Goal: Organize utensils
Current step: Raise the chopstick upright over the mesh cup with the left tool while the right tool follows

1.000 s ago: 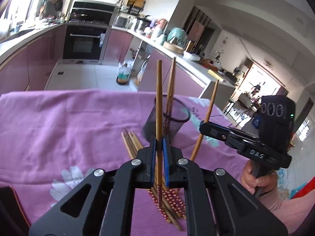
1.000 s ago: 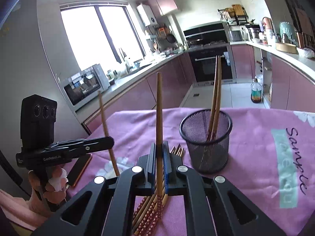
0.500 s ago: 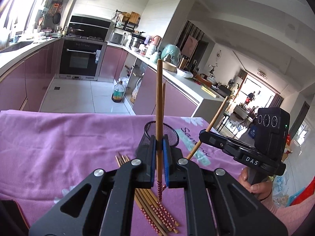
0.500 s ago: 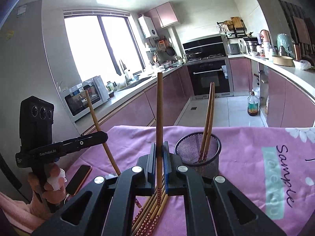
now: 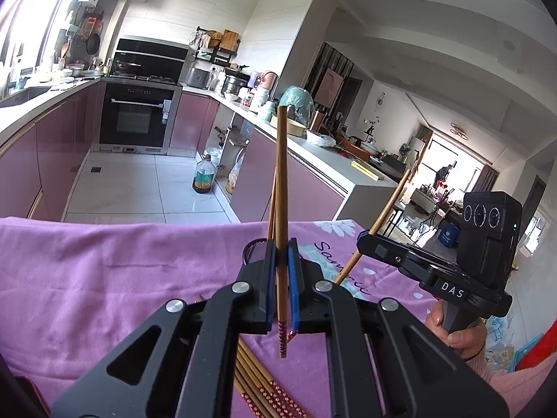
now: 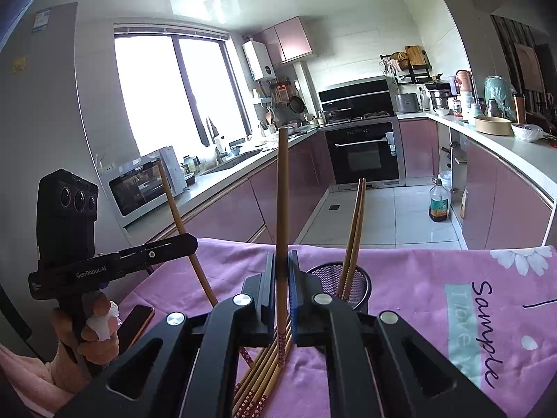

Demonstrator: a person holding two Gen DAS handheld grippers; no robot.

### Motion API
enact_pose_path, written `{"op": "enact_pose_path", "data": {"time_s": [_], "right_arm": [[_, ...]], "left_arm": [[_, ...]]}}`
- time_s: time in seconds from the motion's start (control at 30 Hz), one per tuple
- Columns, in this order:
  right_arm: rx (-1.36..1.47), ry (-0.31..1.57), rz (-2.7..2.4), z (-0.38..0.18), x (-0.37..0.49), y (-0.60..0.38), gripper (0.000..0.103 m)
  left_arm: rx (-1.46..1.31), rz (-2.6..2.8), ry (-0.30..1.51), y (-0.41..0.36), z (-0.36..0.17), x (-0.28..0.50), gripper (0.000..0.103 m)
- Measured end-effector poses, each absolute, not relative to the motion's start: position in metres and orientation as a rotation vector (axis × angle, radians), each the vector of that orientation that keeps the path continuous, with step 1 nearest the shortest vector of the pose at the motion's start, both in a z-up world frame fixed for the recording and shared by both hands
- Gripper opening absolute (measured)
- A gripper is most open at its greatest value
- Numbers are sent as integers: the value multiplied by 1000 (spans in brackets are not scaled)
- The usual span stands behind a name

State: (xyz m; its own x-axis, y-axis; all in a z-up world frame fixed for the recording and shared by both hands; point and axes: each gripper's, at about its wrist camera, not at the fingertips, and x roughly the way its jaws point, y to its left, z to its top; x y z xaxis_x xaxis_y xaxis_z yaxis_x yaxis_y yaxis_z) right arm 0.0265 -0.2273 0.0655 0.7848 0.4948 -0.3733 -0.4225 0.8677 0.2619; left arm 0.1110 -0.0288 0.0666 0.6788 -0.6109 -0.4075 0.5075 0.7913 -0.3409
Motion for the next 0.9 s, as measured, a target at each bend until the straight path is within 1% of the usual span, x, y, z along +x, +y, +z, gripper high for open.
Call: {"op": "enact_pose_path", "data": {"time_s": [0.9], "right_arm": [[132, 393, 474, 82, 34, -228, 5]], "left_arm": [[-157, -642, 486, -50, 83, 131, 7]]}}
